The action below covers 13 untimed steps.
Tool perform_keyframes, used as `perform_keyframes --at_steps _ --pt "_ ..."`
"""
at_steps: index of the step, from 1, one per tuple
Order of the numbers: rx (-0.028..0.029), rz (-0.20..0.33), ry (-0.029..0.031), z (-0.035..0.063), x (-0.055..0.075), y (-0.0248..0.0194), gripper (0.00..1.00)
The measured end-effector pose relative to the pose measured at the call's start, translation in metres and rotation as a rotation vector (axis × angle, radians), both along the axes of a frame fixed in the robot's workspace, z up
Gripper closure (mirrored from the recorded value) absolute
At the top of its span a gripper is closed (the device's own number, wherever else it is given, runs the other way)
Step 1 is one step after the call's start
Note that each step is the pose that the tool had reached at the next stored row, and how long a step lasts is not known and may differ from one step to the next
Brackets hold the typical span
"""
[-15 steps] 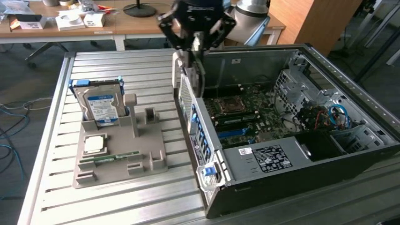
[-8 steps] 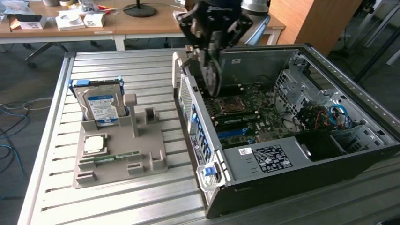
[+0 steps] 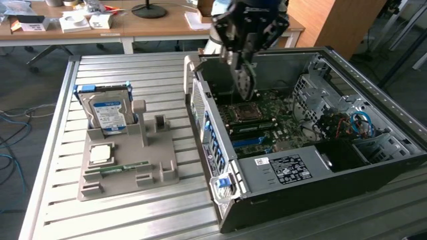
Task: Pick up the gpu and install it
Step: 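Pick up the gpu and move the gpu toward the slot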
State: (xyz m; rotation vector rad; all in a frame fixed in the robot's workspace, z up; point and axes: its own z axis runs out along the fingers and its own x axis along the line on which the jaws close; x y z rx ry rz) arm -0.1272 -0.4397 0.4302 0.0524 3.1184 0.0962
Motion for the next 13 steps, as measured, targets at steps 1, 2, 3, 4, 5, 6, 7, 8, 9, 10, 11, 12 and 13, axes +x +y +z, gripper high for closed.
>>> perform_keyframes --at_steps 1,2,3,4,5,6,7,8,9,10,11,12,13 --pt "0.0000 0.000 0.0000 0.0000 0.004 0.0000 0.73" --pt "0.0001 0.000 0.0000 -0.0001 0.009 0.0000 0.73" --pt "0.0001 0.000 0.0001 0.0000 0.013 0.0000 0.73" --pt "0.0000 0.000 0.0000 0.0000 0.018 0.0000 0.73" --pt "0.0001 0.000 0.0001 -0.0001 0.023 0.0000 0.73" --pt "0.0002 0.000 0.0000 -0.0001 0.027 0.0000 0.73" --pt "0.0001 0.000 0.0001 -0.0001 0.032 0.0000 0.73" --pt "0.0001 0.000 0.0001 0.0000 0.036 0.0000 0.73" --pt "0.0000 0.000 0.0001 0.0000 0.041 0.0000 0.73" --pt "0.0001 0.000 0.0001 -0.0001 0.045 0.0000 0.73" --pt "0.0000 0.000 0.0001 0.0000 0.050 0.0000 0.73" --pt "0.0001 0.000 0.0001 -0.0001 0.054 0.0000 0.73" --pt "0.0000 0.000 0.0001 0.0000 0.059 0.0000 0.73"
